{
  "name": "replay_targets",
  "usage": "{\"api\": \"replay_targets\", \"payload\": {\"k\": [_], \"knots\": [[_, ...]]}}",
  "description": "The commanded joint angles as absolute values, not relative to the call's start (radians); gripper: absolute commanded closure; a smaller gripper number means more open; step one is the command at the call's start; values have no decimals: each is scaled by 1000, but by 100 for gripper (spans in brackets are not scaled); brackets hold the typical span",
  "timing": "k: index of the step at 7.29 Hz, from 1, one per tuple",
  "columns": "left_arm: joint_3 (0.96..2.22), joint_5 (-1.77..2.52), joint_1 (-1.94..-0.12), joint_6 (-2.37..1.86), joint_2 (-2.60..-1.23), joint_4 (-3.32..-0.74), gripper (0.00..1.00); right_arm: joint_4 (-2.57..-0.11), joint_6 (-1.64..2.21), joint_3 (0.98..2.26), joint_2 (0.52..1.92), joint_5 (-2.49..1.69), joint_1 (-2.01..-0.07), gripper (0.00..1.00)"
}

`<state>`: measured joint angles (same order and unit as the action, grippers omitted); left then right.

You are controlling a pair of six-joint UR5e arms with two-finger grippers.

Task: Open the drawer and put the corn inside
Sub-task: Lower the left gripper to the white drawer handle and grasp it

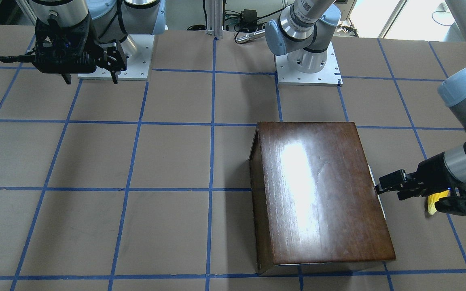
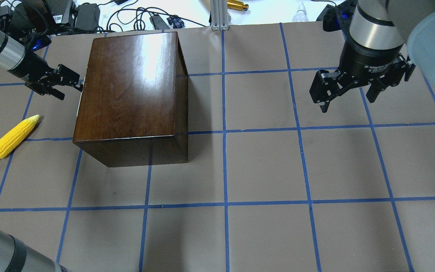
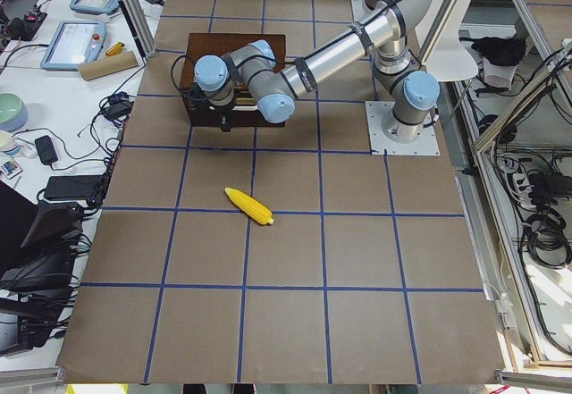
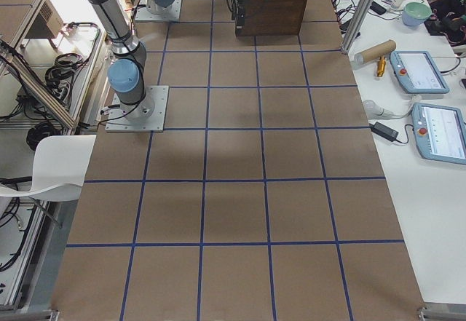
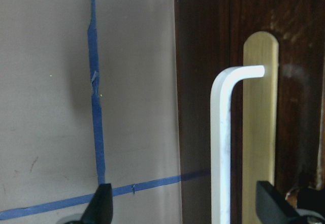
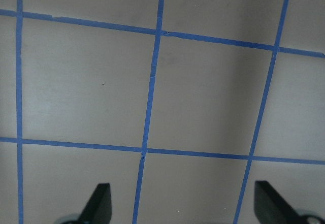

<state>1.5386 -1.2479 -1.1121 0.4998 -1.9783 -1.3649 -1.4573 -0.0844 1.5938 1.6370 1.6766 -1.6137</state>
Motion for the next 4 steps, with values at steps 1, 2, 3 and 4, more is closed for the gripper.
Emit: {"api": "replay_targets", "payload": {"k": [1,2,3,4], "knots": [[1539,-1246,-1112,496,-2002,-1364,0,-1457,-84,1594,1637,1677,-1614,0],[1539,-1246,-1112,494,-2012,-1364,0,-1457,-84,1594,1638,1675,-1614,0],[1539,-1247,-1112,492,-2020,-1364,0,-1457,-84,1594,1638,1677,-1614,0],[1539,-1247,-1112,492,-2026,-1364,0,-1457,-84,1594,1637,1677,-1614,0]]}}
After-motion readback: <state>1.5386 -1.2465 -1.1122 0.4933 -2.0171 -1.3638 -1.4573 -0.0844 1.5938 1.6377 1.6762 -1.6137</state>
